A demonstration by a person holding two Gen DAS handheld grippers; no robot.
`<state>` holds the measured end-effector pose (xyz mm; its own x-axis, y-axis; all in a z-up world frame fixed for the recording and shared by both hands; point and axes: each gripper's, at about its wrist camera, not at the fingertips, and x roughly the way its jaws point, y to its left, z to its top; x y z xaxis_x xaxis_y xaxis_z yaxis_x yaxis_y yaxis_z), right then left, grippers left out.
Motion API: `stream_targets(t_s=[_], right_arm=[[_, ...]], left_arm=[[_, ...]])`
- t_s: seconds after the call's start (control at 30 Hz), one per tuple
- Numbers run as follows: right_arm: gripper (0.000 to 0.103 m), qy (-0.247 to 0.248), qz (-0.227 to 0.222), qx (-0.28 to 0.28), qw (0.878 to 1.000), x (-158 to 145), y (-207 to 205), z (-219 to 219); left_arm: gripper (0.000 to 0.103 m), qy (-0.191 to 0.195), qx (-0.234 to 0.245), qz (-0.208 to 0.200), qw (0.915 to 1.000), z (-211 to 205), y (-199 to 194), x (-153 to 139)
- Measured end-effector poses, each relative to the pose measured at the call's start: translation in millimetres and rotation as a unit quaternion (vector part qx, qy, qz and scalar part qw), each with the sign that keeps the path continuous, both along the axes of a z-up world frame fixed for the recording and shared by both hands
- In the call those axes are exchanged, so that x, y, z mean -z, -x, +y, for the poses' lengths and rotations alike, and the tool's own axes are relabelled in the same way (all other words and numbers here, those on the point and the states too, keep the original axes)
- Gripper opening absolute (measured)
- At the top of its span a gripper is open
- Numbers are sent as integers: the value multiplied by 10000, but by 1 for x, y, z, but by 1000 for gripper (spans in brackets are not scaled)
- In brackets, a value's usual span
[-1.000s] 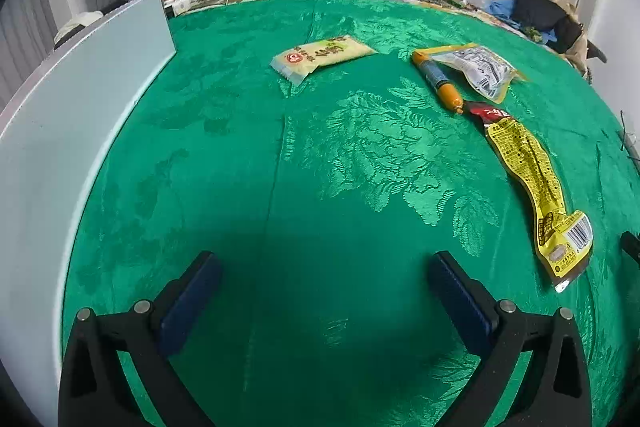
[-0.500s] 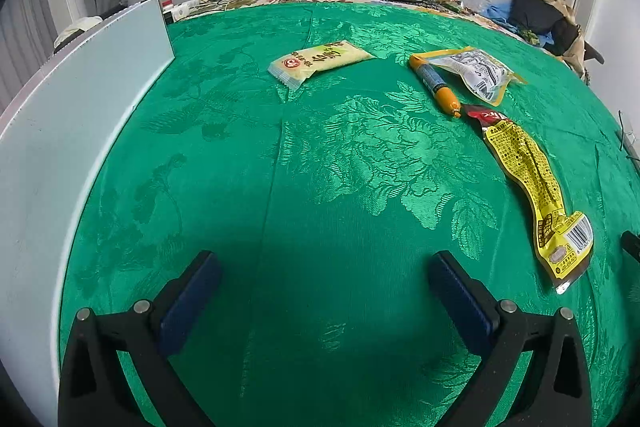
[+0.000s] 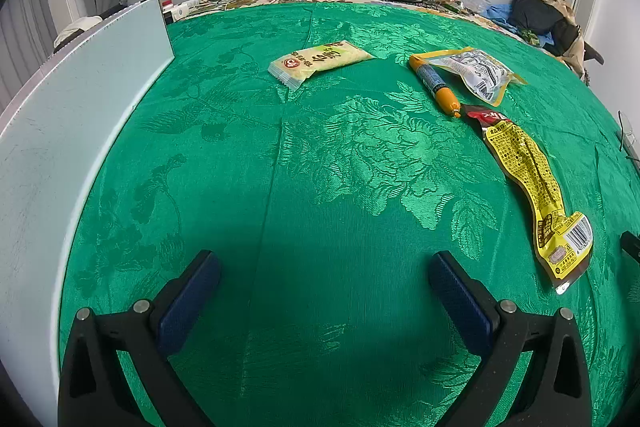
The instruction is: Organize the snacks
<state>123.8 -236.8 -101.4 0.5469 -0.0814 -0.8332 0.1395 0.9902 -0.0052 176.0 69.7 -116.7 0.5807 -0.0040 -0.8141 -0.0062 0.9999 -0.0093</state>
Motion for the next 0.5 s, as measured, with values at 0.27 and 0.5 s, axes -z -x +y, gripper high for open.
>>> stream_targets(t_s=[0.27,0.5], right_arm=[[87,0,0,1,10000,0,0,0],[87,1,1,2,10000,-1,1,-1]], left_arm=[[103,1,0,0,10000,0,0,0],[103,-32,37,6,10000,0,2,-1]])
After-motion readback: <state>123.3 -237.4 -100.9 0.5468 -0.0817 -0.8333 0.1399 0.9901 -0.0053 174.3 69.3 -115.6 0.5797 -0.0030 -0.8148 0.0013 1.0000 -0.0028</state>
